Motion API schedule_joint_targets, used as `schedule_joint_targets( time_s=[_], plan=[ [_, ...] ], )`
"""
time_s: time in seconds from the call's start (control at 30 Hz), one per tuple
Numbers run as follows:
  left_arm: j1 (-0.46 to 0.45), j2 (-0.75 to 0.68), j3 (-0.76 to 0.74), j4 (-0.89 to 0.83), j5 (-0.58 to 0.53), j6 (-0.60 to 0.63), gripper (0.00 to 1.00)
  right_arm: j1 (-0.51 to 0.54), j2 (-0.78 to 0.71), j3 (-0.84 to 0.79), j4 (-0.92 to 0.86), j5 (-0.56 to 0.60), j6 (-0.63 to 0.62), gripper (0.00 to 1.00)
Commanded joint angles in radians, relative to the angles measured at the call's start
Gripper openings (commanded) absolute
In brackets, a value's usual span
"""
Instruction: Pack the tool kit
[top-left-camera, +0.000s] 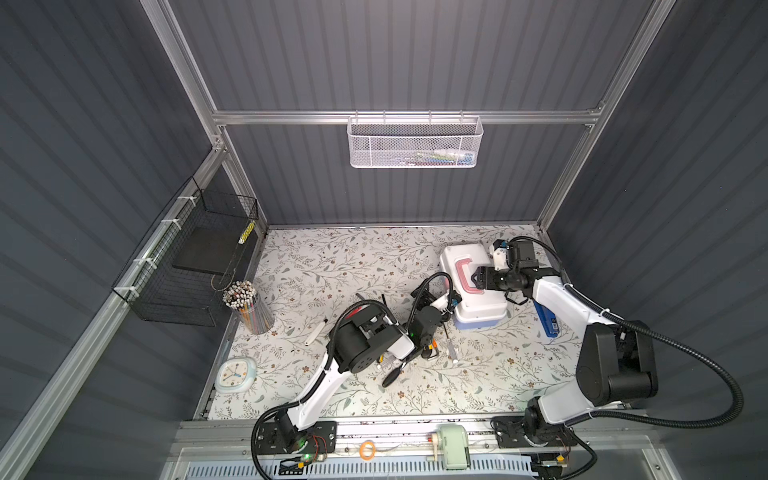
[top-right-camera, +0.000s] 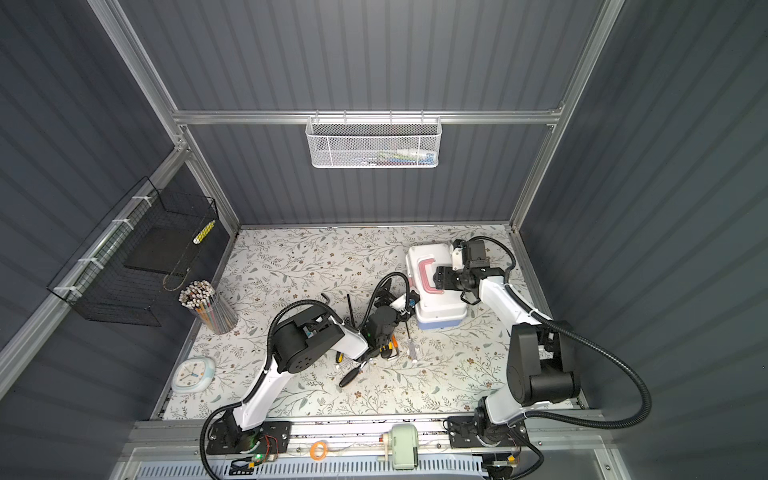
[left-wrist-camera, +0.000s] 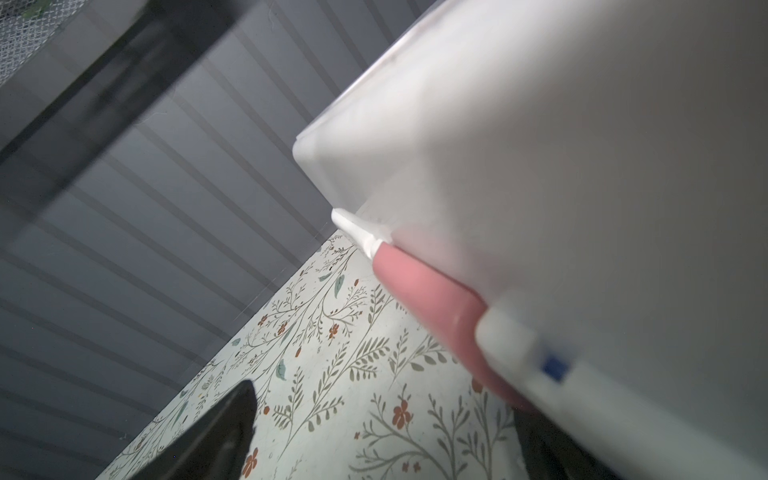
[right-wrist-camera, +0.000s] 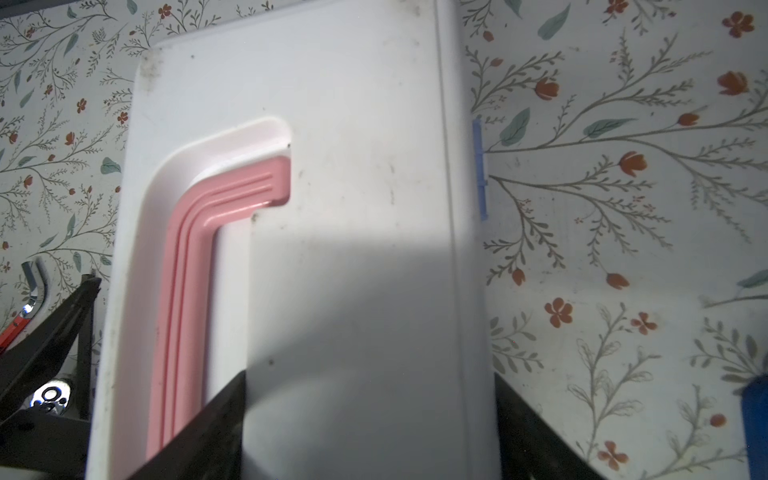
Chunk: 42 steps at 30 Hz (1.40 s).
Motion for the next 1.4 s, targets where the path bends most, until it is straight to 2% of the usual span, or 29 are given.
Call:
schedule_joint_targets(
  time_s=[0.0,0.2,0.53,0.87,1.1,1.37],
  plan=[
    [-0.005,0.021,0.047,0.109,-0.049,0.018,0.97,0.025,0.067,-0.049,-0.225,0.0,-0.087,0.38],
    [-0.005,0.012,0.039,0.132,-0.086,0.019,0.94,0.029,0.074,-0.046,-0.25,0.054,-0.091,0.36],
    [-0.005,-0.024,0.003,0.163,-0.149,0.016,0.93,0.029,0.075,-0.048,-0.252,0.065,-0.082,0.35],
    [-0.012,-0.033,-0.024,0.158,-0.144,0.02,1.0,0.027,0.075,-0.041,-0.239,0.044,-0.062,0.37],
    [-0.018,-0.051,-0.051,0.148,-0.145,0.042,1.0,0.027,0.089,-0.027,-0.229,0.019,-0.051,0.38],
    [-0.039,-0.074,-0.062,0.154,-0.2,0.083,1.0,0.026,0.092,-0.022,-0.221,0.002,-0.049,0.39]
  ],
)
